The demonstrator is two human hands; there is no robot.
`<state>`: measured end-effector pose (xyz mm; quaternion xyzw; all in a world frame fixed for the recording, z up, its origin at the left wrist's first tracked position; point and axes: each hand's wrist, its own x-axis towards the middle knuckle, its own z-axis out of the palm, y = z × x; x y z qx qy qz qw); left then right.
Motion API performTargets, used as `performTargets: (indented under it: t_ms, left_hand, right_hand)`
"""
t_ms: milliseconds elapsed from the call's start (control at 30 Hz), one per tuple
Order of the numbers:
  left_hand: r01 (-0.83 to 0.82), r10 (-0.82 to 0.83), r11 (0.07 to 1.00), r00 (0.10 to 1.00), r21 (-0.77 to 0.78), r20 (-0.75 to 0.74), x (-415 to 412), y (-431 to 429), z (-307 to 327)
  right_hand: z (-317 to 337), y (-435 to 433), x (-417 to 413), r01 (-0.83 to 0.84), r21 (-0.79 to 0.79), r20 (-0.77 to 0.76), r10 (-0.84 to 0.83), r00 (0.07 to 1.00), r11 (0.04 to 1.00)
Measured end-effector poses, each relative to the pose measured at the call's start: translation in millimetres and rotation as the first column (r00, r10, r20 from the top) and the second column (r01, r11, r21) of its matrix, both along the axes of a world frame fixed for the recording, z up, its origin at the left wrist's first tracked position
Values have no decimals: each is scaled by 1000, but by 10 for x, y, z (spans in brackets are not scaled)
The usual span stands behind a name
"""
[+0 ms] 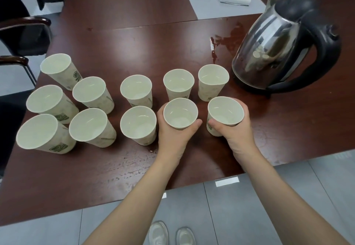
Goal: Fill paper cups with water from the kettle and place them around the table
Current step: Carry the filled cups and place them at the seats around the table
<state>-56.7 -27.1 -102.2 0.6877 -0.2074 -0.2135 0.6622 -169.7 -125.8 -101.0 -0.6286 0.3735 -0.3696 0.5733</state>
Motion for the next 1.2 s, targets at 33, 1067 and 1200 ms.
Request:
performTargets:
  t_ms: [33,1067,1200]
  left_hand:
    - [-2,2,1000,1000,-3,4,4,-5,6]
    - [54,-54,996,998,-74,13,-497,819,1001]
    - [30,-29,993,1000,-112,10,-470,1116,1337]
  right_hand:
    - [-3,-2,3,4,1,10,-4,1000,1000]
    - [1013,493,-569,-98,25,107,94,990,995]
    - [1349,648,-520,-164,38,155,156,976,986]
